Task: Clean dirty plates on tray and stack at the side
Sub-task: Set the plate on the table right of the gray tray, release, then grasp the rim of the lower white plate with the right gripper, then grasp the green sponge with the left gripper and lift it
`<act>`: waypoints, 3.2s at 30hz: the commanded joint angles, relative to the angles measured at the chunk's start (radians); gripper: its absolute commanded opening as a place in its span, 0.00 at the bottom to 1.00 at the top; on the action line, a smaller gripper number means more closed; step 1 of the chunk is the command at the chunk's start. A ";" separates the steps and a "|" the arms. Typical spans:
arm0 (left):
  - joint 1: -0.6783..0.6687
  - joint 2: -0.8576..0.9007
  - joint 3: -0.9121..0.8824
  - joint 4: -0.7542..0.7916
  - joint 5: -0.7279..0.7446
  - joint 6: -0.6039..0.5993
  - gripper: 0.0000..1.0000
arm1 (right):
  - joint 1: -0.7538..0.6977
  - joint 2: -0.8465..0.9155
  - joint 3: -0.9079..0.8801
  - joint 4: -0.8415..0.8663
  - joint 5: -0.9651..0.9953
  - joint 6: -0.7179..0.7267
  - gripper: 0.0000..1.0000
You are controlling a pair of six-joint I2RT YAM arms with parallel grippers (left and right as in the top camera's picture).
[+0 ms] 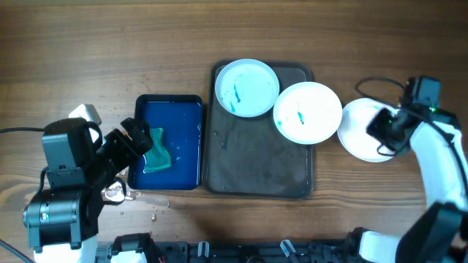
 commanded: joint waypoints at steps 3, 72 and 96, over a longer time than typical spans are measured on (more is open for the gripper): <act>0.004 0.000 0.016 -0.001 -0.002 0.013 1.00 | 0.173 -0.086 0.032 0.172 -0.087 -0.115 0.54; -0.163 0.831 -0.108 0.218 -0.149 -0.086 0.51 | 0.743 0.062 -0.114 0.298 -0.035 0.059 0.30; -0.172 0.827 -0.145 0.212 -0.198 -0.083 0.38 | 0.743 0.062 -0.115 0.243 -0.001 0.059 0.32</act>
